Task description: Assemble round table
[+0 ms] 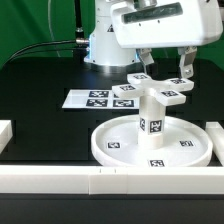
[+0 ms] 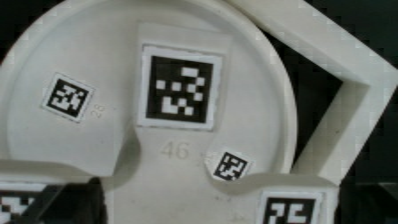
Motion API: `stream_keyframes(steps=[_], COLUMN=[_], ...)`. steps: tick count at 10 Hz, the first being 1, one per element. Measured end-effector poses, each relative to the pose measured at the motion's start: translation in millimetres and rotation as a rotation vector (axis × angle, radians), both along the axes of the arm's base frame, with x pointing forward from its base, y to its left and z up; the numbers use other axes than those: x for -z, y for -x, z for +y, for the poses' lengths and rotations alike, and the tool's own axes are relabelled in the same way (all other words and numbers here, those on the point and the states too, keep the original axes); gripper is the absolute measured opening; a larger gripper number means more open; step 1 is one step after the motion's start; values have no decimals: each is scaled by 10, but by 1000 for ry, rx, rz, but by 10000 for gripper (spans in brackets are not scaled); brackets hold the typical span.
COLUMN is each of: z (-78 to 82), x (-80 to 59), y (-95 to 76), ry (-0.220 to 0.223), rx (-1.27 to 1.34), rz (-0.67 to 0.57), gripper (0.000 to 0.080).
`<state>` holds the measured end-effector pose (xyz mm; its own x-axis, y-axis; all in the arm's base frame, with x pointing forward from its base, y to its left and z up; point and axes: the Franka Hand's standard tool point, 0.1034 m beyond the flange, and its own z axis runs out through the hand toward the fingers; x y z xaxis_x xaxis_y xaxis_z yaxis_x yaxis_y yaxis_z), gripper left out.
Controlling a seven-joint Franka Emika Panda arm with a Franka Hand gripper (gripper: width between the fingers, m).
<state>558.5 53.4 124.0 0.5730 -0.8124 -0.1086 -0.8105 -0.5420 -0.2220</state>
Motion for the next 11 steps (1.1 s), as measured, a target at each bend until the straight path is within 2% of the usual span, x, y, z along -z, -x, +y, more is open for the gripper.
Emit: stream_keyframes(steps=[2,3,4,7,8,11], z=[-1,-7,-27,26,73,46], x=[3,4,-9,-5,13,29], y=[1,7,-13,-83,-120,-128], ry=[18,40,87,141,134,147], rx=[-142,-267,-472,-932,-985,-1204], rz=[-31,-46,-69,-73,-54,-101], gripper=[649,649,649,649,649,649])
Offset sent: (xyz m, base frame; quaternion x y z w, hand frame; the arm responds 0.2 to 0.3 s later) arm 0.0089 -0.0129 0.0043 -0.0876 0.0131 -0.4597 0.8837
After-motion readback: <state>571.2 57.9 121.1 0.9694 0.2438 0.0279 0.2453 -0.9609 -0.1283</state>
